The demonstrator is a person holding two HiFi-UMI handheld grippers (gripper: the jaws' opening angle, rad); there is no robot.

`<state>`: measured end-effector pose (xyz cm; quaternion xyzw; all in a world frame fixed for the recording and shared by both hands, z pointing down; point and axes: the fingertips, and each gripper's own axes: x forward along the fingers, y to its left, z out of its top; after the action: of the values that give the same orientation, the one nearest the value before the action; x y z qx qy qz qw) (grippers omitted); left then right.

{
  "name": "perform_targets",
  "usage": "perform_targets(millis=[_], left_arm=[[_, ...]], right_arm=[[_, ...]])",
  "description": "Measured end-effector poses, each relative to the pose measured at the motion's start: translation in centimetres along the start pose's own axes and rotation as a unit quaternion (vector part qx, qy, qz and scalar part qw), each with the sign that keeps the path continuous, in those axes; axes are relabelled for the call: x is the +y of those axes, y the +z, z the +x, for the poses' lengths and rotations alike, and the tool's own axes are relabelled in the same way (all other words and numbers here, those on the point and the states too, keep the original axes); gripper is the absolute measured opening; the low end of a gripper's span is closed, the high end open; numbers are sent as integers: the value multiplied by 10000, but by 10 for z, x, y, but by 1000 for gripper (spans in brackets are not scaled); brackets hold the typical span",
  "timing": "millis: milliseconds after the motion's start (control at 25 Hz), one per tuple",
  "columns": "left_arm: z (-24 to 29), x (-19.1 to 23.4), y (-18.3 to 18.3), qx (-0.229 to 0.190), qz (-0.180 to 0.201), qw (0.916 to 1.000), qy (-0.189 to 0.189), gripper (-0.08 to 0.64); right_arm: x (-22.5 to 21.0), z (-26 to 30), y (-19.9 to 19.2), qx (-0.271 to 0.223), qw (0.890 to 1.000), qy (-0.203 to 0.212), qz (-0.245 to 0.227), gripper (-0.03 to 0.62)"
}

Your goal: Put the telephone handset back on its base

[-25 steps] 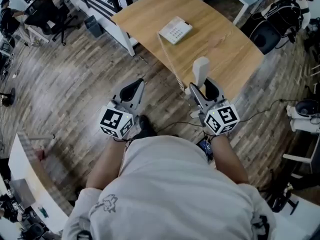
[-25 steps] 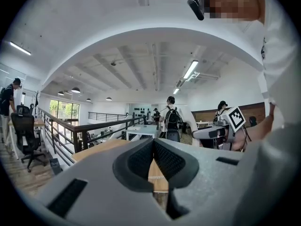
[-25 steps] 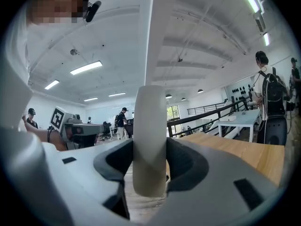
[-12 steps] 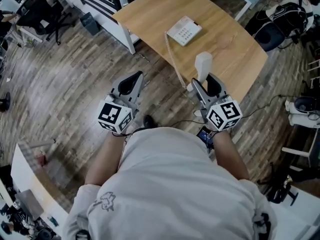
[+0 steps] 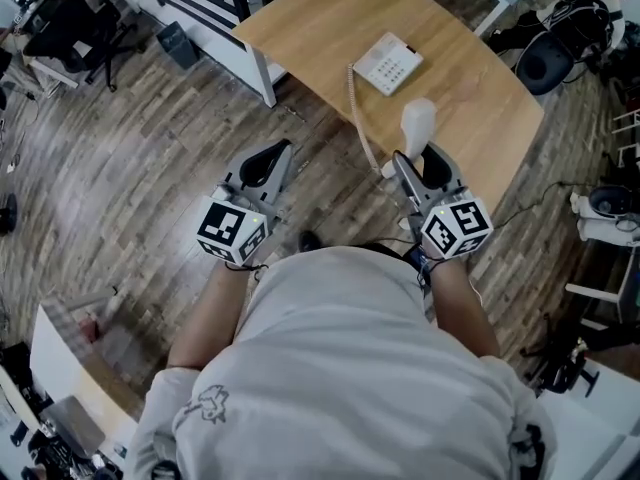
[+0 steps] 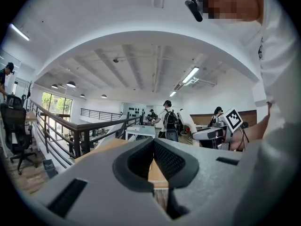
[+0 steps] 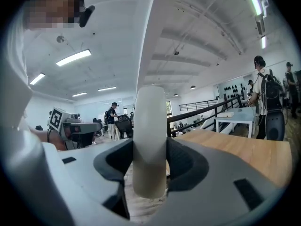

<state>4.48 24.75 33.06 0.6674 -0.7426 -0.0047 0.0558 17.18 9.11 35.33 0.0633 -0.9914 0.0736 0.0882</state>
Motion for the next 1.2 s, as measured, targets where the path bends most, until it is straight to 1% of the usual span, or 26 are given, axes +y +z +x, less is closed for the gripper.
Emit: perform_targets(millis=[200, 400, 600, 920, 1200], left_arm=[[-3, 16, 0, 48, 16, 10000, -2, 6], [-3, 36, -2, 112, -10, 9998, 171, 6], [7, 50, -3, 134, 2, 9995, 276, 6], [49, 83, -4, 214, 30, 9991, 377, 6], [118, 116, -5, 252, -7, 9989, 384, 6]], right_arm=[[2, 16, 0, 51, 10000, 9, -71, 222], [-3, 36, 1, 54, 10000, 66, -5, 222], [-17, 54, 3, 44, 9999, 99, 0, 222], [-58, 102, 3, 105, 9997, 145, 163, 221], [-112, 142, 1, 204, 9992, 160, 296, 221]])
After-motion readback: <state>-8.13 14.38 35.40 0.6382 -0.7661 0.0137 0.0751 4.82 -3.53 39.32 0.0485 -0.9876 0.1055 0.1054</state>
